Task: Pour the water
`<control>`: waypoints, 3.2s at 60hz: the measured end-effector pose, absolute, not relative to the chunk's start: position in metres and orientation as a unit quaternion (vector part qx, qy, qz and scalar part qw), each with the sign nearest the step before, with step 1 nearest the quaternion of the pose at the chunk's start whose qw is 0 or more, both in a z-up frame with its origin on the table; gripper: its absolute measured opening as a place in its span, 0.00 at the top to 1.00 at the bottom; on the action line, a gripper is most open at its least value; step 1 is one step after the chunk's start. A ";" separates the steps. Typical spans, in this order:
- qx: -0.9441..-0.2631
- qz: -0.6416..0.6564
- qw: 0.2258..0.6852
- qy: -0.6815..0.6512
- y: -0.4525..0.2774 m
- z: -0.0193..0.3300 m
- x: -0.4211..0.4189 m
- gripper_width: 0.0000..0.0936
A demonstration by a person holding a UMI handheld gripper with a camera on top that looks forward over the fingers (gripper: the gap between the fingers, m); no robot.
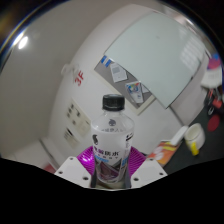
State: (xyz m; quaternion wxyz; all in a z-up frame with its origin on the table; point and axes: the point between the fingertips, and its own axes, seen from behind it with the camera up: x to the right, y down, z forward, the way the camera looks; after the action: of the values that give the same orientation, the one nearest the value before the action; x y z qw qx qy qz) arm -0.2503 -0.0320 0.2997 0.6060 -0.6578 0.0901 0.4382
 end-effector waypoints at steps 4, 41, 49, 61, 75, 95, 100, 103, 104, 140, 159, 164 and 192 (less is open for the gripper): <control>-0.614 0.527 0.570 0.139 -0.006 0.322 -0.249 0.60; -0.337 0.767 0.250 0.486 0.140 0.201 -0.156 0.60; -0.390 0.759 0.280 0.440 0.137 0.225 -0.166 0.59; -0.580 0.611 0.492 0.221 0.133 0.300 -0.153 0.59; -0.693 0.236 0.680 0.034 0.151 0.308 -0.032 0.59; -0.807 0.013 0.590 -0.022 0.161 0.125 0.062 0.60; -0.818 0.004 0.575 -0.036 0.165 0.085 0.071 0.60; -0.823 0.007 0.566 -0.040 0.164 0.069 0.071 0.59; -0.826 0.009 0.563 -0.040 0.164 0.065 0.072 0.60; -0.854 -0.023 0.519 -0.014 0.078 0.073 0.076 0.10; -0.856 -0.037 0.515 0.008 -0.105 0.141 0.041 0.10; -0.858 -0.039 0.512 0.001 -0.154 0.153 0.030 0.09; -0.852 -0.049 0.521 -0.007 -0.265 0.185 0.000 0.10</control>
State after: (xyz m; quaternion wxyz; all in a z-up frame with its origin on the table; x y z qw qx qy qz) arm -0.0004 -0.2654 0.1850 0.5205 -0.8524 -0.0068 -0.0493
